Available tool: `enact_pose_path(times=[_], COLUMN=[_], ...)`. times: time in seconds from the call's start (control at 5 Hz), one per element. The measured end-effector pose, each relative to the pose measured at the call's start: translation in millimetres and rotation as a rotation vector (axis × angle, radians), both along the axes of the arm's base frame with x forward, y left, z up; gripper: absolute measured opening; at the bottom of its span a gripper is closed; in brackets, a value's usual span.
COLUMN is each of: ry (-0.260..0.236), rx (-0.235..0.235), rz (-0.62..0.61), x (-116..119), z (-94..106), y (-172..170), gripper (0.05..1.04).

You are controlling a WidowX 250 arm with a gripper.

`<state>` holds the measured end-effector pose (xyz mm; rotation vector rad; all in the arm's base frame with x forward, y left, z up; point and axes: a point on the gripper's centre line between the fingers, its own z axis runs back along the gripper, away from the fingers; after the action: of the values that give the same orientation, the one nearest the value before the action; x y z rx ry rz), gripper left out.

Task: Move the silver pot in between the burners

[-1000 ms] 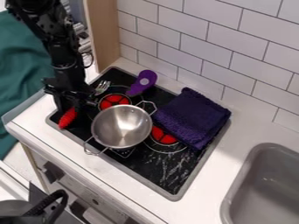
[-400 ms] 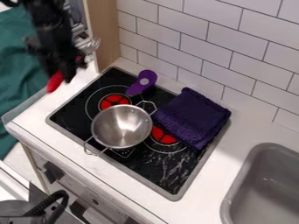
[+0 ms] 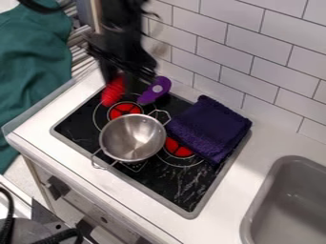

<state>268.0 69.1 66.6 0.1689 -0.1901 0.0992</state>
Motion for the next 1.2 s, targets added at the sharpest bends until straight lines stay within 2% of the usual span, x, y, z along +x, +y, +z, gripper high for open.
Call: enact_pose_path(times=[0.2,0.4,0.8,1.0,1.2], ry=[0.040,0.112,0.137,0.144,0.131], rx=[-0.007,-0.003,0.026,-0.006,-0.038], rz=[-0.026,-0.066,-0.140,-0.113,-0.039], x=[-0.4,5.9,43.0,58.8,59.3], z=[-15.5,-41.1,-57.1,-65.9,-67.6], y=[-28.0,-49.4,-80.2,-87.4,-77.7], gripper=[0.390,0.390,0.389,0.389,0.457])
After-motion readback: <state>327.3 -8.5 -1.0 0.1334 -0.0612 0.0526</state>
